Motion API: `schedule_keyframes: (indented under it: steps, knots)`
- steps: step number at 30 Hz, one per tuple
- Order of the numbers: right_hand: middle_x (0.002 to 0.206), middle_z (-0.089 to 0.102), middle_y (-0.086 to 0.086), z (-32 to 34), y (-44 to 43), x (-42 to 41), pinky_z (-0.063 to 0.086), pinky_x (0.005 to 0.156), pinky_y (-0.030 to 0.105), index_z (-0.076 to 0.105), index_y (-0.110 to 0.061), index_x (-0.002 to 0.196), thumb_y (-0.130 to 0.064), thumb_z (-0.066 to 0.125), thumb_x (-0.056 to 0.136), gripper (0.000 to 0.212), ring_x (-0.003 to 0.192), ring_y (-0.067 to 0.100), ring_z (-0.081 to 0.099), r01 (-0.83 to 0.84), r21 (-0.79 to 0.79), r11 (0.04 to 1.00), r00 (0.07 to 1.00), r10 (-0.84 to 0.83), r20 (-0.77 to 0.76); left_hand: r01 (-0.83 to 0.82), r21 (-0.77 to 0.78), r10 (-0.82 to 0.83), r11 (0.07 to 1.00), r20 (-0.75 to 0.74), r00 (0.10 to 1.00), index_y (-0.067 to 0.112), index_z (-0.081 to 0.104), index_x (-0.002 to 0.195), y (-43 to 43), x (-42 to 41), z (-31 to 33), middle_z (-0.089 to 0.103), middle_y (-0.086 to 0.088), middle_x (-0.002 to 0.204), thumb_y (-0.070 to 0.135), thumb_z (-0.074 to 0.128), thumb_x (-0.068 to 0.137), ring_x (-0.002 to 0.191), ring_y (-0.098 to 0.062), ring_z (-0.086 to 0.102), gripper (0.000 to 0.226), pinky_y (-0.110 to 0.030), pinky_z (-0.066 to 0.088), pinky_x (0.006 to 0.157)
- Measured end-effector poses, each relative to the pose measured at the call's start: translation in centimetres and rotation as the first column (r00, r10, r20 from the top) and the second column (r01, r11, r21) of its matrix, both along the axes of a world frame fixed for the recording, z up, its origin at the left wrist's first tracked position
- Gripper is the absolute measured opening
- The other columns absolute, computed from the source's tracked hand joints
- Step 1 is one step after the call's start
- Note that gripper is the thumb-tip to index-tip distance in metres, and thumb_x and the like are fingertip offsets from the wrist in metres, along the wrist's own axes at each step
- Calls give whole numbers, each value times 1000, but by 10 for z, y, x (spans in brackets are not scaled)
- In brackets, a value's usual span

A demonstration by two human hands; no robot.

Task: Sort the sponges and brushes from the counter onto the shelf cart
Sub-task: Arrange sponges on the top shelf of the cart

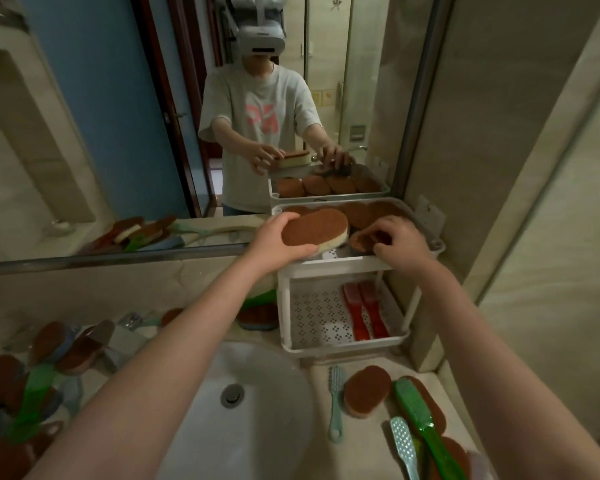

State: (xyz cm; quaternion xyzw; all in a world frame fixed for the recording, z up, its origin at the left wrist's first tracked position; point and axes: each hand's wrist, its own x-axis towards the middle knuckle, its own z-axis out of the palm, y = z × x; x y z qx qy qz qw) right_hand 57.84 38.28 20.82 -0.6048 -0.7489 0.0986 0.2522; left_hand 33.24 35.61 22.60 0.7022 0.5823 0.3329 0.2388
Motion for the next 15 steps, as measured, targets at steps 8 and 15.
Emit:
schedule_keyframes:
  steps: [8, 15]
  knots:
    - [106, 68, -1, -20, -13, -20, 45, 86, 37, 74, -18, 98, -28, 42, 78, 39, 98, 20, 58, -69, 252, 965, 996, 82, -42, -16, -14, 16, 1000, -4, 1000, 29, 44, 129, 11, -4, -6, 45, 0, 132, 41, 75, 73, 110, -14, 43, 65, -30, 43, 84]
    - [89, 68, -1, -26, -1, 1, 46, 65, 33, 74, -15, 84, -36, 39, 85, 41, 80, 18, 59, 100, 281, 954, 988, -62, -139, 37, -65, -48, 997, -164, 985, 36, 47, 126, 19, 7, 0, 48, 1, 130, 56, 74, 65, 115, -21, 48, 70, -44, 47, 96]
